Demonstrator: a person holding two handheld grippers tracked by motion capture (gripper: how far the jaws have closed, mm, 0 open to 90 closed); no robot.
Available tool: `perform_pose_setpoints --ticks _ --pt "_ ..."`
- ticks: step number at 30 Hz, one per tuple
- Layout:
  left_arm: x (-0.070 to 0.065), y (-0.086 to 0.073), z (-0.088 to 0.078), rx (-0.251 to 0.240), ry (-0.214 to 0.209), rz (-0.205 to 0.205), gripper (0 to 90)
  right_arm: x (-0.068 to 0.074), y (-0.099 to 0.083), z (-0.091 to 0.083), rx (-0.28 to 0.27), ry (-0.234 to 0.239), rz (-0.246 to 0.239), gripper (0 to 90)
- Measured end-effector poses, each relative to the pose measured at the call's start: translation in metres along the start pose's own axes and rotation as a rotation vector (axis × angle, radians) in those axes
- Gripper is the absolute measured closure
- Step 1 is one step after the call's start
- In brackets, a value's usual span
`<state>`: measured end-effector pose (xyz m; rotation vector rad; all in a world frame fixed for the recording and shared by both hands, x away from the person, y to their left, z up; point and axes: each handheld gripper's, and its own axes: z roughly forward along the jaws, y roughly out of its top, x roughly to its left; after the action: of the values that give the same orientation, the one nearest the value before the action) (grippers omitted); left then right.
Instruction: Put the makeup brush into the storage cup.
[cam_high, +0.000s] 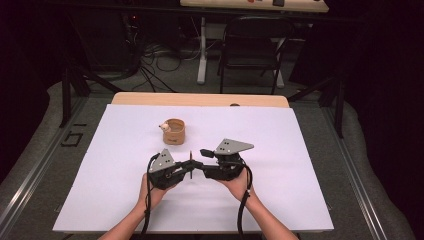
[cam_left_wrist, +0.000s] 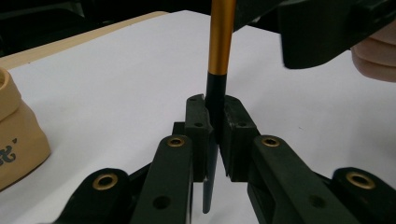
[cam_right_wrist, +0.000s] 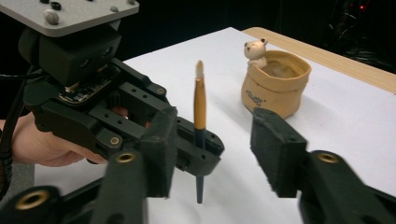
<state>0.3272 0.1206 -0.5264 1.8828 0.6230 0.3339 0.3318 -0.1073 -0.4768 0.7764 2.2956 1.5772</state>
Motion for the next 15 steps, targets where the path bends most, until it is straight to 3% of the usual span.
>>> perform_pose_setpoints --ticks 10,15 --pt "0.004 0.000 -0.002 0.003 0.013 0.002 82.7 -0.011 -0.008 -0.013 0.008 -0.052 0.032 26.6" --pt "0.007 0.000 -0.003 0.006 0.025 0.011 82.7 -0.012 -0.015 -0.018 0.035 -0.099 -0.002 16.8"
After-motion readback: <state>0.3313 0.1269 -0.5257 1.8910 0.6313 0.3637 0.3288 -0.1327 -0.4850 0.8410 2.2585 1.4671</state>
